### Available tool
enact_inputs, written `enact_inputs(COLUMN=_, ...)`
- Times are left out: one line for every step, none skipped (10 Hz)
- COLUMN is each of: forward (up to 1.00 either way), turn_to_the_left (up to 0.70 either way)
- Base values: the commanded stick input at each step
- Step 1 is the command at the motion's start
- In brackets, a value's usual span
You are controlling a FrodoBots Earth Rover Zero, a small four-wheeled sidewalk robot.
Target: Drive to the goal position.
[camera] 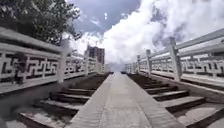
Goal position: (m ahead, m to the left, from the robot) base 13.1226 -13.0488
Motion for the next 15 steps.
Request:
enact_inputs(forward=0.70, turn_to_the_left=0.00)
enact_inputs(forward=0.70, turn_to_the_left=0.00)
enact_inputs(forward=0.70, turn_to_the_left=0.00)
enact_inputs(forward=0.70, turn_to_the_left=0.00)
enact_inputs(forward=0.70, turn_to_the_left=0.00)
enact_inputs(forward=0.70, turn_to_the_left=0.00)
enact_inputs(forward=0.70, turn_to_the_left=0.00)
enact_inputs(forward=0.70, turn_to_the_left=0.00)
enact_inputs(forward=0.70, turn_to_the_left=0.00)
enact_inputs(forward=0.70, turn_to_the_left=0.00)
enact_inputs(forward=0.70, turn_to_the_left=-0.02)
enact_inputs(forward=0.70, turn_to_the_left=-0.14)
enact_inputs(forward=0.70, turn_to_the_left=-0.14)
enact_inputs(forward=0.70, turn_to_the_left=-0.14)
enact_inputs(forward=0.70, turn_to_the_left=-0.14)
